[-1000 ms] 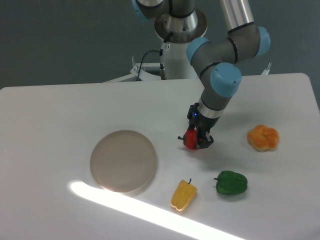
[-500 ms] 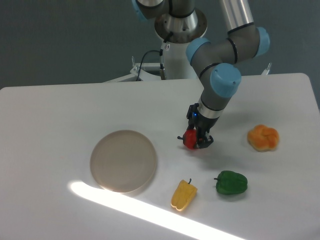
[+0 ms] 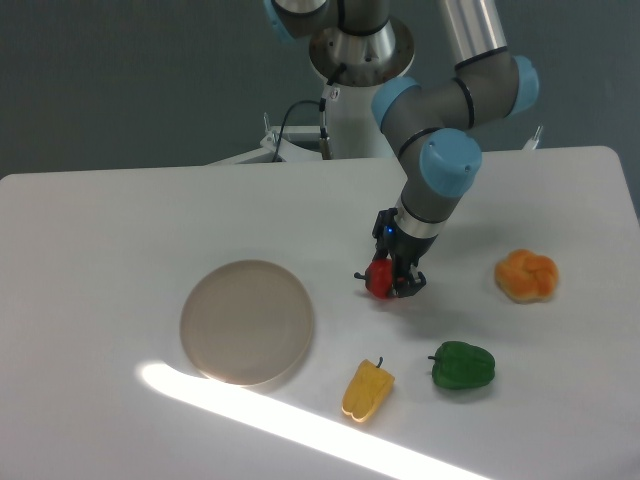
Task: Place the red pepper on the table
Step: 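Lower the red pepper onto the table beside the yellow pepper, then open the gripper, release the red pepper, and raise the arm away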
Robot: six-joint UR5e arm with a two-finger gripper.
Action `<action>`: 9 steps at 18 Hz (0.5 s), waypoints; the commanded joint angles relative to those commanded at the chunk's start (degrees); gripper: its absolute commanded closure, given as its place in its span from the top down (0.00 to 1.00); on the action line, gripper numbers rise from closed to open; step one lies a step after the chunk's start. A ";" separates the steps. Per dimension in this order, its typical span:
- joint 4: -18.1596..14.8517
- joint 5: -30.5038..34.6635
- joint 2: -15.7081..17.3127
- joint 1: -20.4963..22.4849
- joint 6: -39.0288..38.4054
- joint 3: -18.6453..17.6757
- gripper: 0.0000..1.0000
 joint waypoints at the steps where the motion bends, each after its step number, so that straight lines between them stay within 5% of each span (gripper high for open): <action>1: 0.00 0.00 0.00 0.00 -0.09 -0.09 0.57; 5: 0.00 0.00 -0.35 0.00 0.00 -0.09 0.58; 9: 0.00 -0.09 -0.35 0.17 0.00 0.17 0.88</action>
